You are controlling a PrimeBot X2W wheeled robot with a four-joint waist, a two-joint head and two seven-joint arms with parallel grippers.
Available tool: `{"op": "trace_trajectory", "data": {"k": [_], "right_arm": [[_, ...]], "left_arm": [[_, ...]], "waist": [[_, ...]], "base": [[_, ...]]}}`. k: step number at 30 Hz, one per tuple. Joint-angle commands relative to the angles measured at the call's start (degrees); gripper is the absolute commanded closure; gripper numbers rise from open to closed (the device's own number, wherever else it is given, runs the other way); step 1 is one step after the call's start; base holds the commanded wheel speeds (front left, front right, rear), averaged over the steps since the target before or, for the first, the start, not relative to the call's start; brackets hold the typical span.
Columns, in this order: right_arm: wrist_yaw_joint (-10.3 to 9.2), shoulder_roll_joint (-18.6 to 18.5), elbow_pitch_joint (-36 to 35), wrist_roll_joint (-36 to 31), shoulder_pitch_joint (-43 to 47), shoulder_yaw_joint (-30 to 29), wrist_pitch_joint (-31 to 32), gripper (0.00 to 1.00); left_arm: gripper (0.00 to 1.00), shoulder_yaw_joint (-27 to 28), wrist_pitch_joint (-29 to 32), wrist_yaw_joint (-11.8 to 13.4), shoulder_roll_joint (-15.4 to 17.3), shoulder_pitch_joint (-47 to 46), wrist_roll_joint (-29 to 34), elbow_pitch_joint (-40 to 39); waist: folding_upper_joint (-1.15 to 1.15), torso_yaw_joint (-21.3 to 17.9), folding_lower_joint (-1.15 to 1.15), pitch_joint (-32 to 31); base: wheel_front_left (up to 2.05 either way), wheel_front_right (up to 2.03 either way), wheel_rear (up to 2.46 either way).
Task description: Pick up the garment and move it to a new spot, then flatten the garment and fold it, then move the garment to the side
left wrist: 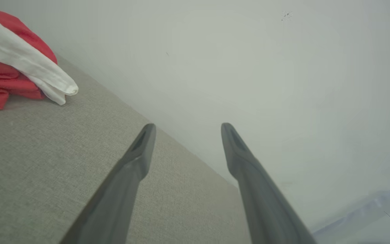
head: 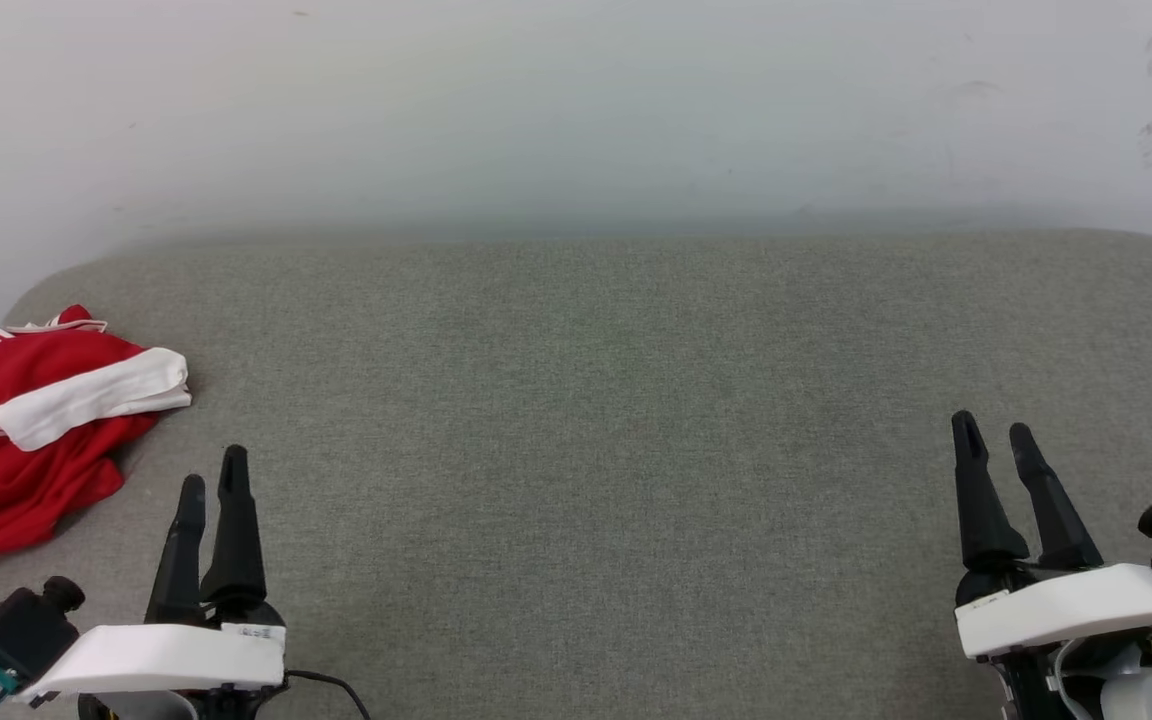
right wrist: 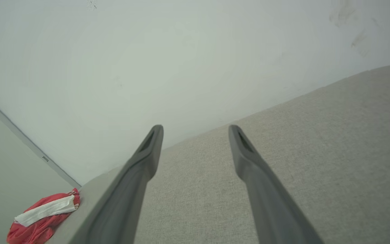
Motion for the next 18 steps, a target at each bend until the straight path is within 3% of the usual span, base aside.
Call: {"op": "trace_trajectory", "data": {"k": [1, 18], "right_arm": [[-0.01, 0.03, -1.11, -2.13, -0.75, 0.39, -0.54, 0.00], [-0.01, 0.04, -1.46, -18.93, -0.26, -0.09, -3.16, 0.00]], "left_arm": [[0.00, -0.46, -0.59, -0.01, 0.21, -0.01, 2.42, -1.22], [0.00, -7.18, -3.18, 5.40, 0.23, 1.23, 22.75, -3.86]], "waist": [[0.00, 0.00, 0.00, 0.02], [0.00, -0.25, 0.00, 0.42]], "base": [[0.00, 0.00, 0.00], [0.00, 0.00, 0.00]]}}
